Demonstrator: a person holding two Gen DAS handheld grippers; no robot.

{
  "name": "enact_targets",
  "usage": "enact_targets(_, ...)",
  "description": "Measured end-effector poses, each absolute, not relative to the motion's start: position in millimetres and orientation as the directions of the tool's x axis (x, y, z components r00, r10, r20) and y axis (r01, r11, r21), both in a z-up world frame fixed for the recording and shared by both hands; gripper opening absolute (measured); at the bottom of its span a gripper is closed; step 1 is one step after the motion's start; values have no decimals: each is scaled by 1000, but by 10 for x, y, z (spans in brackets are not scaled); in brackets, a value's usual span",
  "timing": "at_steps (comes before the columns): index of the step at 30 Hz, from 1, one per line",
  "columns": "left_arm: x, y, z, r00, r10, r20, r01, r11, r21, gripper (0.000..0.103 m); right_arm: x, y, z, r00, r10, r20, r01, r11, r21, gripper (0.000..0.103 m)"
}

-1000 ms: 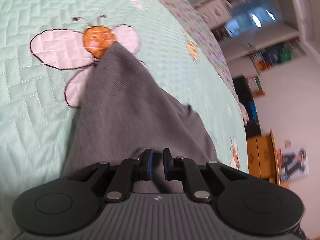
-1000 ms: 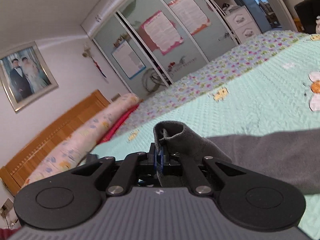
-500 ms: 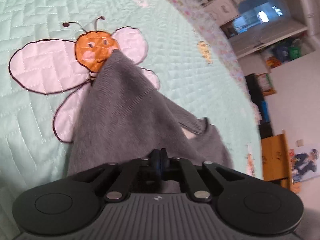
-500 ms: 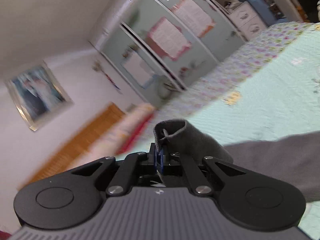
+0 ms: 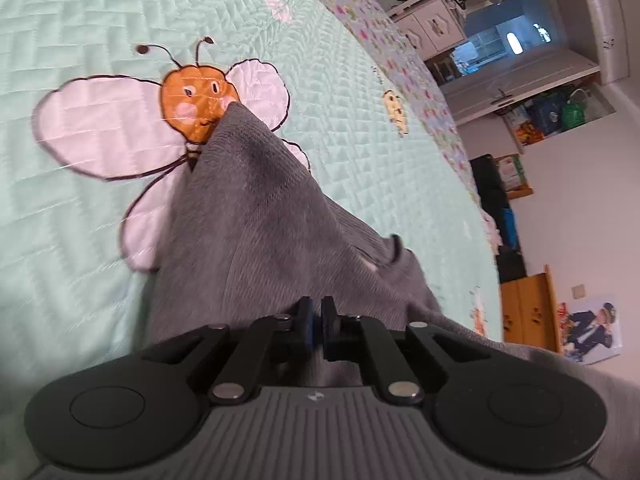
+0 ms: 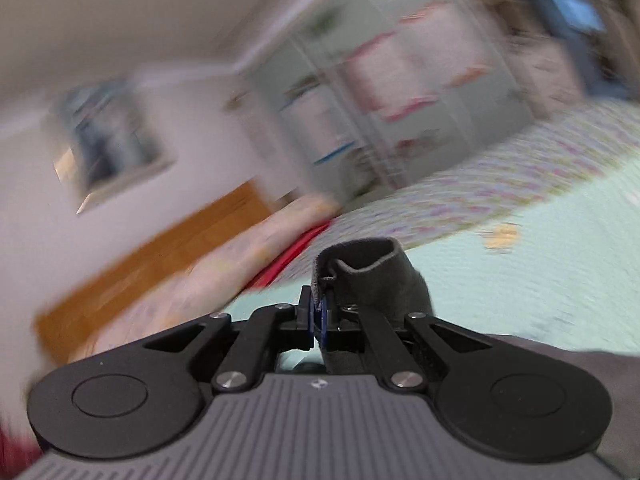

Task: Fold clothes

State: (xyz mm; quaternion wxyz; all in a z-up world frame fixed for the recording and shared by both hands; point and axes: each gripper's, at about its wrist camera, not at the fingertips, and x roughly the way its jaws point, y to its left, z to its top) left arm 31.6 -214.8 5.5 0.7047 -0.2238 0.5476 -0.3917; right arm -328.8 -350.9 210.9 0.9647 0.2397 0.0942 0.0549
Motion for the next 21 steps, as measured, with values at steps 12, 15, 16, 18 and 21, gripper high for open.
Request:
enact_targets(12,-427,-736,109,51,-886,-460,188,461,-867,37,-3632,-749,738,765,165,-622,-558,652,-513,2)
enact_targets(15,-698,-514,143,54,-888,-456,222,456,-862,39,-3668,-743,690,763,187,-619,-538,714,-447,8)
enact_targets(16,-781,-457,157,59,-886,-459,238,459,-856,41,-3684,-793,737,764,198,-614,-515,759,-397,22)
enact_targets(18,-938,-357,166,72,-877,-476,258,477,-840,42,-3725,-998,855,767,231,-598,-447,861,-241,39)
enact_targets(21,-1176,-198,160,94,-865,-492,265,499,-826,43,-3769,-1659,956,790,253,-559,-190,967,169,42)
